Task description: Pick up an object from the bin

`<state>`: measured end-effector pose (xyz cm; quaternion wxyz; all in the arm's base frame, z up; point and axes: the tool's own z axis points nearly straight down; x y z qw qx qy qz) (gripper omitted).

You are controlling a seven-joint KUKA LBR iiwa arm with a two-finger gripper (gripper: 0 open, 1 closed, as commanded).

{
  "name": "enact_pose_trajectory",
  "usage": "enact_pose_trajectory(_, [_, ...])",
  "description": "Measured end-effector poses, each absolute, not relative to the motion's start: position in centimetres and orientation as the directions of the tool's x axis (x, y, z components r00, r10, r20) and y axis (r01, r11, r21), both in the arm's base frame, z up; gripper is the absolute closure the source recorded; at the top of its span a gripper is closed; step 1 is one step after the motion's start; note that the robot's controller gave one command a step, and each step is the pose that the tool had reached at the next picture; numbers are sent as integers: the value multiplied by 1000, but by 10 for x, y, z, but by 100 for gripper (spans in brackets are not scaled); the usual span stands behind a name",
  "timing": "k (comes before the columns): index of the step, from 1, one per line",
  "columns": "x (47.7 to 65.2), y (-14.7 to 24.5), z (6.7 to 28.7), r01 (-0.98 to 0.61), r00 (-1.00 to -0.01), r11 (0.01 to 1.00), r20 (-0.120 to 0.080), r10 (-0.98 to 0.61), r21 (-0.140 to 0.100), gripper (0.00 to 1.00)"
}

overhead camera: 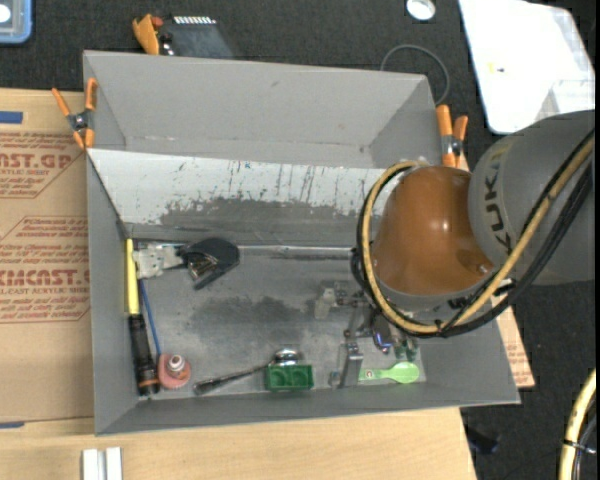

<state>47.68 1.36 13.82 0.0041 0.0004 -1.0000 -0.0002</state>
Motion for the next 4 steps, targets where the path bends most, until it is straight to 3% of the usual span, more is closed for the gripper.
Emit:
enact_pose_trajectory(1, [479, 14, 142, 0, -1000, 1000, 1, 0, 1, 0])
enact_pose_trajectory(2, [484, 62, 87, -243, -970, 970, -3, -243, 0, 0])
enact_pose_trajectory(3, [481, 76, 89, -160, -987, 987, -4, -160, 1, 0])
enact_pose_trajectory(4, [482, 130, 97, -440, -898, 898, -12, -440, -2, 0])
